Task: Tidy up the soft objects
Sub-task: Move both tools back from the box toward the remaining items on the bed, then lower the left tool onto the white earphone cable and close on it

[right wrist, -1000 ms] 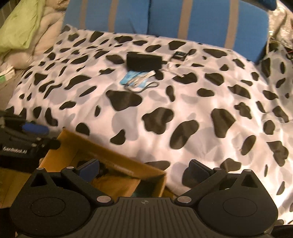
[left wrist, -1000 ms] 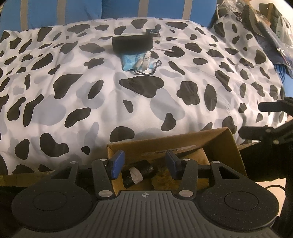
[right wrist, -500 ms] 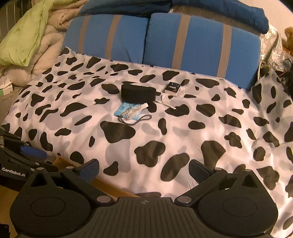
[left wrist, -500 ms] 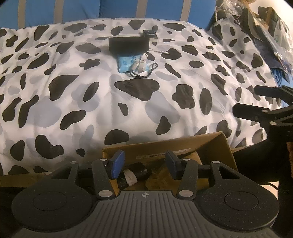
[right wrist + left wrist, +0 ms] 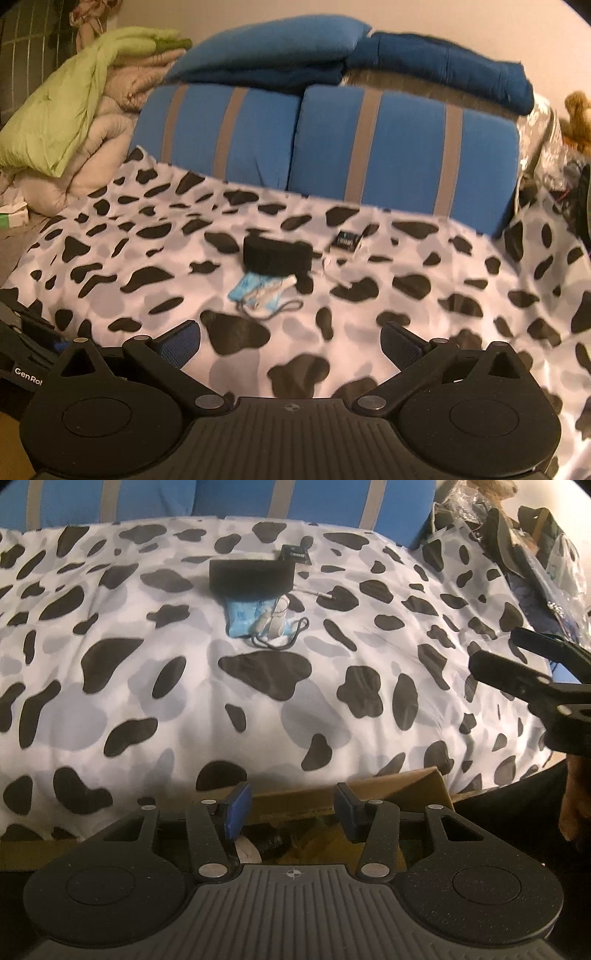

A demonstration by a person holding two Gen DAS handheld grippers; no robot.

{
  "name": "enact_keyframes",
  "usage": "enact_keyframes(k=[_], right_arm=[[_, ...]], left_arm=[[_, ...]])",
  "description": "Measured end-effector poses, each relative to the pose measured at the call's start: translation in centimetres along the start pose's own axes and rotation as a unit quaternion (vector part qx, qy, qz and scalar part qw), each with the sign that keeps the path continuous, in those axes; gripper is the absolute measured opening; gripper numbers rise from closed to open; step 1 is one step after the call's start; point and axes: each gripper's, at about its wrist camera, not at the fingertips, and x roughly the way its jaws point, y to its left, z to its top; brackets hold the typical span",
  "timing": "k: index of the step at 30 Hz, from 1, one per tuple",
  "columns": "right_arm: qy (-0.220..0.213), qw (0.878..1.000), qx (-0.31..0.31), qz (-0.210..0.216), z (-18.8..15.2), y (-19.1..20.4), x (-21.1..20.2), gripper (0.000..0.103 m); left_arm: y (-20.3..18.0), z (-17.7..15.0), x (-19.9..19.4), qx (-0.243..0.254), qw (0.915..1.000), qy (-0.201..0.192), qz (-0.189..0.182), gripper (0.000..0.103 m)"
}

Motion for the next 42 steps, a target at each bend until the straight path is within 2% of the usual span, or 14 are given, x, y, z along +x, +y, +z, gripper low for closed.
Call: enact_keyframes(k=[5,17,26,32,36,42], right_arm=[[0.011,0.999,-0.028,-0.02,0.0,-0.1,1.1,0.103],[0.068,0.997,-0.041,-0.015,0.3,-1.1,4.7,0.103],[0.087,0.995,-0.049,-0.007,1.1,-1.4,7.3,0.103],[0.101,0.994,-0.037,-0.014,1.6,-2.1,9.1,0.103],[0.101,0.994,-0.036,-0.016,2.0,-2.5,9.9,0.103],[0.096,0.995,-0.022,-0.021,2.3,-3.4,10.1,0.103]], left_arm=[[-0.2,0.9,0.7,0.017,0.9998,-0.011,0.002,0.048],[1.2,4.5,2.8,0.024,0.9981,-0.055,0.012,0.048],[2.0,6.9,5.2,0.044,0.9962,-0.068,0.033,0.048],[2.0,8.6,6.5,0.07,0.9925,-0.092,0.041,0.047],[1.8,10.0,7.4,0.082,0.9906,-0.103,0.037,0.039],[1.5,11.1,9.6,0.099,0.9894,-0.1,0.035,0.033]])
